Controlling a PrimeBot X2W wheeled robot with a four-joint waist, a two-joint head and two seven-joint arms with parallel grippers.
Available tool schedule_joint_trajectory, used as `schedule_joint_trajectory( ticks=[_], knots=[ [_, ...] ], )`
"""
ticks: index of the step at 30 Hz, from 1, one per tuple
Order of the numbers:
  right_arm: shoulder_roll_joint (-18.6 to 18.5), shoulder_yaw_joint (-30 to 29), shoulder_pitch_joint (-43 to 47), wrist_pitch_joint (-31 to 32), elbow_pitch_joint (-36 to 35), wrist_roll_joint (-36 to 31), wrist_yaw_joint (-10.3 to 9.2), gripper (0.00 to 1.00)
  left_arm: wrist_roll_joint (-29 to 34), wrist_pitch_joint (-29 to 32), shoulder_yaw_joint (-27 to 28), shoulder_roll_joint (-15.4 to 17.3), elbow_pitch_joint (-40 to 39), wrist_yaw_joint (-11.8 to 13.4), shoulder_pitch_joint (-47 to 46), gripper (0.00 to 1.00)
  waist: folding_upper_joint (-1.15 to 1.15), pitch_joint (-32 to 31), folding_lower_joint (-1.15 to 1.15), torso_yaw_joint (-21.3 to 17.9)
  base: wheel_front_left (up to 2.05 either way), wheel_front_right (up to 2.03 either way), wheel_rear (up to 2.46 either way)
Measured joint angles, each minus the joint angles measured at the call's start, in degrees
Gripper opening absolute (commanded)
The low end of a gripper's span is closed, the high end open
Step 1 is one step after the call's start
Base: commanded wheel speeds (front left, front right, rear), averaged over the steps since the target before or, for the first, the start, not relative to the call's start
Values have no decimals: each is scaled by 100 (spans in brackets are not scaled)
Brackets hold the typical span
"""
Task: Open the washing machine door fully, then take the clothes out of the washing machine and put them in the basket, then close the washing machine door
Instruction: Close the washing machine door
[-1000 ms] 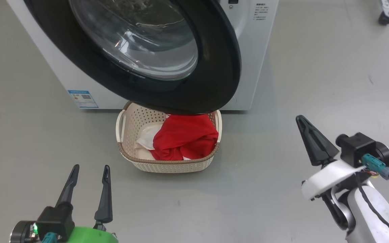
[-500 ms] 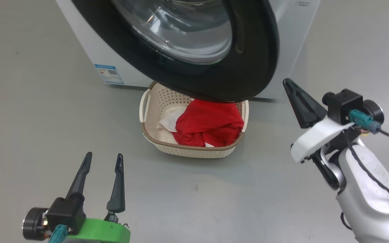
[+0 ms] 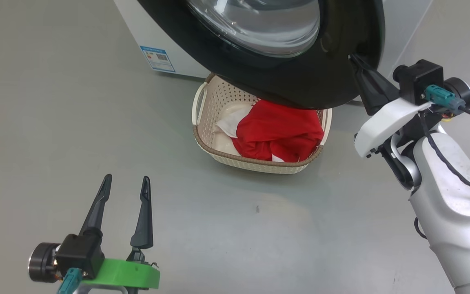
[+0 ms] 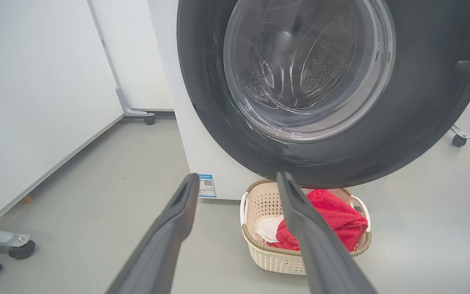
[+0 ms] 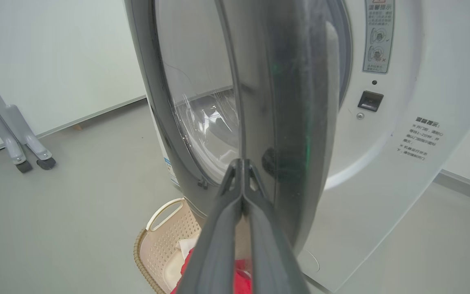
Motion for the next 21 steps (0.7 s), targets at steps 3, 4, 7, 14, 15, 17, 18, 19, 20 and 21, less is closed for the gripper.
schedule_joint_trajectory(
  ticks=[3, 4, 7, 14, 15, 17, 18, 19, 20, 21],
  knots=[
    [-7, 9, -116, -2, 168, 0, 5, 0, 0, -48, -3, -29, 40, 0, -69, 100, 0, 63, 0, 38, 0, 0, 0],
    [-7, 12, -142, -2, 222, 0, 5, 0, 0, -51, -3, -35, 52, 0, -91, 100, 0, 74, 0, 47, 0, 0, 0],
    [-19, 19, -247, -2, 347, -1, 8, 0, 0, -52, -12, -52, 66, 0, -101, 100, 0, 94, 0, 57, 0, 0, 0],
    [-162, -27, -573, -8, 602, -11, 56, 0, -2, -101, -108, -73, 97, 0, -161, 100, 0, 165, 0, 87, 0, 0, 0],
    [-197, -54, -642, -8, 645, -15, 55, 0, -8, -102, -127, -77, 97, 0, -180, 100, 0, 183, 0, 98, 0, 0, 0],
    [-269, -126, -796, -3, 719, -15, 55, 0, -8, -121, -160, -79, 96, 0, -221, 100, 0, 223, 0, 121, 0, 0, 0],
    [-305, -163, -875, -2, 753, -16, 55, 0, -8, -129, -178, -80, 97, 0, -240, 100, 0, 245, 0, 132, 0, 0, 0],
    [-346, -196, -953, -2, 787, -19, 55, 0, -8, -149, -203, -81, 100, 0, -258, 100, 0, 266, 0, 147, 0, 0, 0],
    [-386, -232, -1031, -1, 826, -33, 55, 0, -8, -151, -235, -83, 107, 0, -281, 100, 0, 286, 0, 165, 0, 0, 0],
    [-424, -265, -1102, -1, 864, -41, 55, 0, -8, -151, -259, -89, 119, 0, -304, 100, 0, 305, 0, 184, 0, 0, 0]
  ],
)
